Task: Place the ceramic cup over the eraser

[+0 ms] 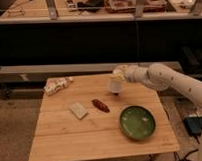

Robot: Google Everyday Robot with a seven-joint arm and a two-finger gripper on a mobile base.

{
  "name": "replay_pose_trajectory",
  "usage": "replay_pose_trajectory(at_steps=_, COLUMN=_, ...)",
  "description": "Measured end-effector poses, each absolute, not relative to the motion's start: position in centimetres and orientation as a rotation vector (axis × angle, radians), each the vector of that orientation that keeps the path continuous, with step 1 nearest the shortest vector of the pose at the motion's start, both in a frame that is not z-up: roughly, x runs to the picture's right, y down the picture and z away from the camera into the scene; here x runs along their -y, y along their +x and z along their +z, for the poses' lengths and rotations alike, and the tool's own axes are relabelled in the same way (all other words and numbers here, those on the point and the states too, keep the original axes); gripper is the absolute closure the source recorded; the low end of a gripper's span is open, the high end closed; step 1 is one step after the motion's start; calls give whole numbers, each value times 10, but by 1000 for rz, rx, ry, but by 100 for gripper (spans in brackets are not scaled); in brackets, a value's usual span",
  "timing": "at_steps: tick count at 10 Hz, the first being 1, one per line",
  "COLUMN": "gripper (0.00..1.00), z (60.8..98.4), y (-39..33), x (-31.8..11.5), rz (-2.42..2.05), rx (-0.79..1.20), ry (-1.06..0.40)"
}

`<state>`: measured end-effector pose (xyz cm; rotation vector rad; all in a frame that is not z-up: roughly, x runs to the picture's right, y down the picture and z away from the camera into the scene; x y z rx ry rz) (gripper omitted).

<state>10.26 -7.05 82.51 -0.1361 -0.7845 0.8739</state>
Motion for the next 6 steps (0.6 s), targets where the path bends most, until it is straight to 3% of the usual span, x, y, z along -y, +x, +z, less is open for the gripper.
replay_pose_trajectory(at_steps=6, gripper=27, z=828, y=111, x=65, rz=907, rx=766, ry=-135)
